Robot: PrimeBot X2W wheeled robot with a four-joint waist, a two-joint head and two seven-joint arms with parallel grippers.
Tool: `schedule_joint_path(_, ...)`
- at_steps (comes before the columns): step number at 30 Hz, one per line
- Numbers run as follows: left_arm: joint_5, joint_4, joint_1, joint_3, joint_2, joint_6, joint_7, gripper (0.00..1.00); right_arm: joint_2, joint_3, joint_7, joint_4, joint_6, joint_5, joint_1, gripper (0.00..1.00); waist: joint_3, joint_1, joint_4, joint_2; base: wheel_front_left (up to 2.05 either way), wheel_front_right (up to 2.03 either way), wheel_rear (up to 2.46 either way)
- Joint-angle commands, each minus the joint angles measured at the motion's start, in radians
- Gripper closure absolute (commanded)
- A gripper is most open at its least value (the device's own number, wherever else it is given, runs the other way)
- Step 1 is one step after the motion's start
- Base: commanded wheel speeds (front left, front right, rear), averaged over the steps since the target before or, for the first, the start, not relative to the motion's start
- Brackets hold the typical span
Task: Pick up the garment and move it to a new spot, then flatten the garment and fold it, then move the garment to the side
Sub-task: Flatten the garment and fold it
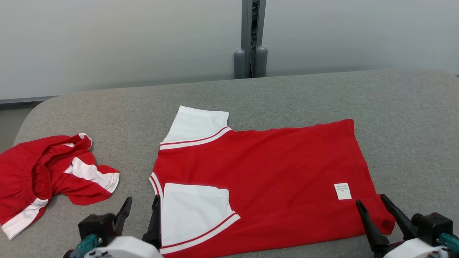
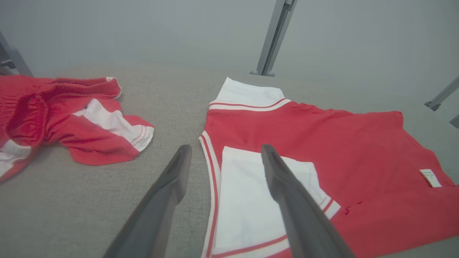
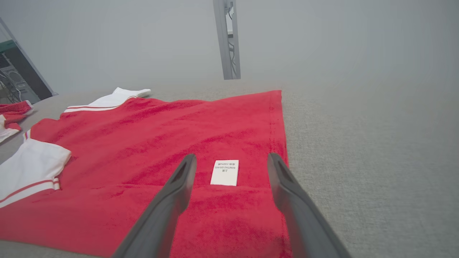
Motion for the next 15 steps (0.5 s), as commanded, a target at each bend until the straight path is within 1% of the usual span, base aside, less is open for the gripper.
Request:
schedule_joint_path(1, 0.010, 0.008, -0.054, -0.010, -0.012, -0.002, -0.008, 0.00, 0.001, 0.012, -0.006, -0.014, 0.000, -0.005, -0.015, 0.00, 0.015, 0.0000, -0.009, -0.0001, 0.00, 0.00, 0.00)
schedule_joint_path(4, 0.014, 0.040, -0.146, -0.028, -0.032, -0.016, -0.006, 0.00, 0.005, 0.036, -0.006, -0.027, 0.000, -0.004, -0.038, 0.00, 0.046, 0.0000, -0.023, -0.0001, 0.00, 0.00, 0.00)
schedule_joint_path(7, 0.001, 0.108, -0.262, -0.023, -0.036, -0.038, 0.018, 0.00, -0.004, 0.079, -0.006, -0.034, 0.000, 0.015, -0.058, 0.00, 0.089, 0.0000, -0.034, -0.0001, 0.00, 0.00, 0.00)
schedule_joint_path(9, -0.006, 0.158, -0.348, -0.017, -0.031, -0.052, 0.036, 0.00, -0.019, 0.106, -0.006, -0.041, 0.000, 0.033, -0.082, 0.00, 0.124, 0.0000, -0.042, -0.0001, 0.00, 0.00, 0.00)
schedule_joint_path(11, -0.001, 0.214, -0.436, -0.008, -0.014, -0.066, 0.052, 0.00, -0.032, 0.127, -0.006, -0.046, 0.000, 0.044, -0.105, 0.00, 0.162, 0.0000, -0.051, -0.0001, 0.00, 0.00, 0.00)
schedule_joint_path(12, -0.016, 0.243, -0.480, -0.003, -0.018, -0.078, 0.061, 0.00, -0.036, 0.132, -0.006, -0.051, 0.000, 0.050, -0.118, 0.00, 0.182, 0.0000, -0.056, -0.0001, 0.00, 0.00, 0.00)
schedule_joint_path(15, -0.019, 0.337, -0.606, 0.008, 0.003, -0.101, 0.086, 0.00, -0.041, 0.135, -0.006, -0.068, 0.000, 0.057, -0.155, 0.00, 0.240, 0.0000, -0.074, -0.0001, 0.00, 0.00, 0.00)
